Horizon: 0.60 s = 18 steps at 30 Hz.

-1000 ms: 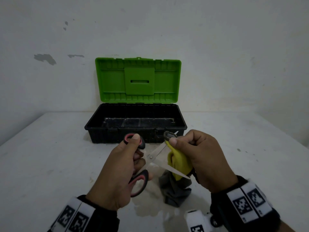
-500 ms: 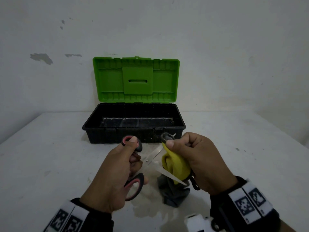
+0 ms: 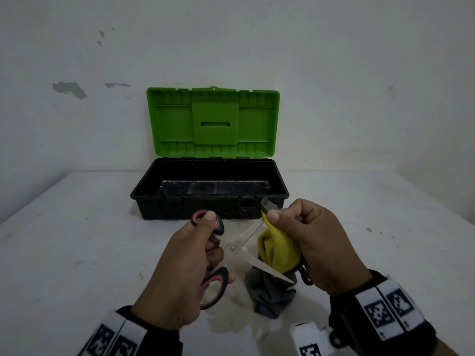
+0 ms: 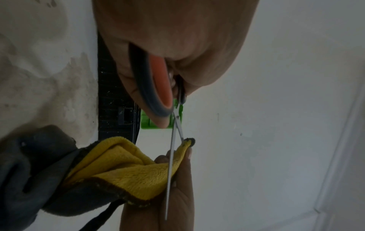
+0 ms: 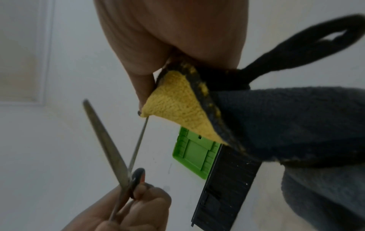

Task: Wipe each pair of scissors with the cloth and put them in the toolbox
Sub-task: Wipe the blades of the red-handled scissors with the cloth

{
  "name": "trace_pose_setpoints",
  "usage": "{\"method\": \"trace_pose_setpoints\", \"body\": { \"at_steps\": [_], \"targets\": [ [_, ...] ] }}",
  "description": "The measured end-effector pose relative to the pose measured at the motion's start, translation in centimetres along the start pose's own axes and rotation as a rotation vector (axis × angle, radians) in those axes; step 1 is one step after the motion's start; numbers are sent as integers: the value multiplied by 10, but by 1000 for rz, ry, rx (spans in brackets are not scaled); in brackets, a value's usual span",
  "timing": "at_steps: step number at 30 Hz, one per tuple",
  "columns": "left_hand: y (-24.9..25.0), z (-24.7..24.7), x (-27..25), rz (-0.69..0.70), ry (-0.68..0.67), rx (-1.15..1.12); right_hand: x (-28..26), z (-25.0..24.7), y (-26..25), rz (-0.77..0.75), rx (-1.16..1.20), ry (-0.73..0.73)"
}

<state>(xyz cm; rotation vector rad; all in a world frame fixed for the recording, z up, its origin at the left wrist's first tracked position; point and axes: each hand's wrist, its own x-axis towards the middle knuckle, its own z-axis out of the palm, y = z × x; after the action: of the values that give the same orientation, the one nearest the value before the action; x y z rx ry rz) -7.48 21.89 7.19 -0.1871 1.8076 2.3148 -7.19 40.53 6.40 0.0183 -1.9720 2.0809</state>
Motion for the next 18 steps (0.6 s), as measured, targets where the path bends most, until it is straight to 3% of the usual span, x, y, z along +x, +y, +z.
{"method": "trace_pose_setpoints", "body": {
  "at_steps": [7,14,18],
  "targets": [
    [-2,-3,3,116,64,119,6,-15,-11,-70,-25,102],
    [-12,0,8,314,110,282,-15,8,-8,-305,-546,-34],
    [-13,3,6,403,138,369,-22,26,4,-401,-662,-46]
  ]
}}
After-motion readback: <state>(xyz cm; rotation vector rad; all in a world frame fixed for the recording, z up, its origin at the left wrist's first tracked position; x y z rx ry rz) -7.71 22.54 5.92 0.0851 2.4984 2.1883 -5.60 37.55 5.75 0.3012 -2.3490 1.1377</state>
